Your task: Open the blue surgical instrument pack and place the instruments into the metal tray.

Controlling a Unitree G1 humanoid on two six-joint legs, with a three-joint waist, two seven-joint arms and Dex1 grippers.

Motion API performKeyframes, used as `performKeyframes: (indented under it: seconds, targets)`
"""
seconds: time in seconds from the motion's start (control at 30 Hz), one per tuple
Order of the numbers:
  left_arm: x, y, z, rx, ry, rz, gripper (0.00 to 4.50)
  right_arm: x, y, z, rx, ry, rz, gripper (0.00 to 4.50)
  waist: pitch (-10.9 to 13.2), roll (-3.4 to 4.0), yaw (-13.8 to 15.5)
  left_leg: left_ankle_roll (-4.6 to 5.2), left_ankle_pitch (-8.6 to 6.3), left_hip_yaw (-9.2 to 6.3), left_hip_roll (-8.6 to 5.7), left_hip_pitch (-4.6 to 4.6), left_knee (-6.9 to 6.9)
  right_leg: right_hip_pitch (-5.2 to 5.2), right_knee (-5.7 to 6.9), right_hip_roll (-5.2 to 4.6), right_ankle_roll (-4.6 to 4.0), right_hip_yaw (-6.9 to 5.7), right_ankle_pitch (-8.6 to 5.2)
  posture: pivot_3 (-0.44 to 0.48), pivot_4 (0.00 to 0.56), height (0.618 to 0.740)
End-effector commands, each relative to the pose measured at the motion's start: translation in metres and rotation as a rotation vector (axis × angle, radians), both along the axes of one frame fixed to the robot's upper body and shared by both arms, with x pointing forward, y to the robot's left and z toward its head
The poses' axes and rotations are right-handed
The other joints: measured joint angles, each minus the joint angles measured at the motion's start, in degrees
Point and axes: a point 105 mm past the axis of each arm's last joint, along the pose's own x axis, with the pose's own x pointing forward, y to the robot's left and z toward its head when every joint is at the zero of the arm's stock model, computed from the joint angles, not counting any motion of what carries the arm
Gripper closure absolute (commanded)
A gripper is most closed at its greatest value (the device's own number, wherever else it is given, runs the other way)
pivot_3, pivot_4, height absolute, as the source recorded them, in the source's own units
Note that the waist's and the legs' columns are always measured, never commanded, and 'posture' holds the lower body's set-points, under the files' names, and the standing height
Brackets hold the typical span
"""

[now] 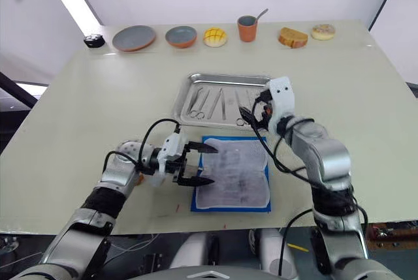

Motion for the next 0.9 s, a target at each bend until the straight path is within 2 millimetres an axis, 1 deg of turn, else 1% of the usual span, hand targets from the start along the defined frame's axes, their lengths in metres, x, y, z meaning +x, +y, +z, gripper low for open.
performKeyframes:
  seconds: [0.03,0.13,0.2,0.27,0.33,0.37,0.43,0.53,0.63,0.7,0.8,0.83,0.9]
  targets:
    - [0.004,0.008,0.024,-0.107,0.038,0.114,0.0,-0.022,-0.004,0.033,0.087,-0.194,0.08,0.1,0.2,-0.16,0.1,0.0,0.0,-0.02,0.01,-0.02,0.0,-0.02,0.03,0.0,0.0,-0.02,0.0,0.0,0.15,0.74]
    - [0.012,0.011,0.049,-0.224,0.076,0.235,0.0,-0.04,-0.009,0.039,0.11,-0.283,0.154,0.1,0.8,-0.47,0.4,-0.01,0.01,-0.1,0.04,-0.08,0.02,-0.07,0.09,-0.06,0.0,-0.09,0.0,0.0,0.15,0.74]
    - [0.016,0.015,0.063,-0.286,0.092,0.311,0.0,-0.05,-0.011,0.037,0.11,-0.289,0.209,0.1,1.0,-0.62,0.7,-0.02,0.01,-0.09,0.02,-0.1,0.05,-0.07,0.09,-0.1,0.0,-0.09,0.01,0.0,0.15,0.74]
    - [0.022,0.022,0.073,-0.327,0.094,0.402,0.0,-0.059,-0.014,0.034,0.123,-0.273,0.274,0.1,1.1,-0.72,0.8,-0.03,0.02,-0.07,0.01,-0.12,0.06,-0.07,0.07,-0.16,0.01,-0.09,0.01,0.0,0.15,0.74]
    - [0.025,0.027,0.079,-0.35,0.086,0.469,0.0,-0.064,-0.018,0.033,0.124,-0.272,0.306,0.1,1.1,-0.8,1.0,-0.03,0.01,-0.06,0.0,-0.12,0.06,-0.07,0.04,-0.19,0.02,-0.09,0.01,0.0,0.15,0.74]
    - [0.023,0.031,0.08,-0.352,0.11,0.478,0.0,-0.067,-0.022,0.031,0.117,-0.266,0.324,0.1,1.1,-0.81,1.1,-0.03,0.01,-0.06,0.0,-0.13,0.06,-0.07,0.03,-0.2,0.02,-0.1,0.01,0.0,0.15,0.74]
    - [0.017,0.038,0.08,-0.34,0.148,0.473,0.0,-0.071,-0.029,0.025,0.093,-0.248,0.343,0.1,1.2,-0.82,1.5,-0.04,0.02,-0.06,0.0,-0.13,0.06,-0.07,0.02,-0.2,0.02,-0.11,0.01,0.0,0.15,0.74]
    - [0.006,0.054,0.081,-0.322,0.137,0.492,0.0,-0.078,-0.047,0.012,0.045,-0.21,0.346,0.1,1.2,-0.82,1.8,-0.05,0.02,-0.06,0.01,-0.15,0.04,-0.1,-0.02,-0.19,0.01,-0.1,0.0,0.0,0.15,0.74]
    - [-0.006,0.076,0.073,-0.28,0.174,0.534,0.0,-0.095,-0.07,-0.001,-0.016,-0.165,0.351,0.1,1.2,-0.81,2.0,-0.05,0.02,-0.05,0.01,-0.18,0.01,-0.1,-0.13,-0.26,0.01,-0.13,0.0,0.0,0.15,0.74]
    - [-0.016,0.095,0.067,-0.271,0.22,0.588,0.0,-0.109,-0.088,-0.007,-0.03,-0.134,0.338,0.1,1.2,-0.82,2.2,-0.05,0.02,-0.03,0.0,-0.19,0.01,-0.09,-0.13,-0.3,0.01,-0.13,-0.01,0.0,0.15,0.74]
    - [-0.027,0.116,0.061,-0.239,0.239,0.658,0.0,-0.127,-0.11,-0.015,-0.041,-0.093,0.311,0.1,1.3,-0.86,2.3,-0.05,0.01,-0.02,-0.03,-0.21,0.01,-0.07,-0.18,-0.6,0.04,-0.17,-0.02,0.0,0.15,0.74]
    - [-0.033,0.127,0.057,-0.217,0.243,0.694,0.0,-0.135,-0.123,-0.02,-0.051,-0.07,0.279,0.1,1.3,-0.87,2.3,-0.05,0.01,-0.01,-0.03,-0.19,0.01,-0.07,-0.17,-0.62,0.04,-0.17,-0.02,0.0,0.15,0.74]
    - [-0.042,0.143,0.053,-0.18,0.244,0.75,0.0,-0.146,-0.142,-0.026,-0.062,-0.039,0.228,0.1,1.3,-0.87,2.3,-0.06,0.01,0.02,-0.03,-0.12,0.01,0.0,-0.16,-0.66,0.04,-0.16,-0.02,0.0,0.15,0.74]
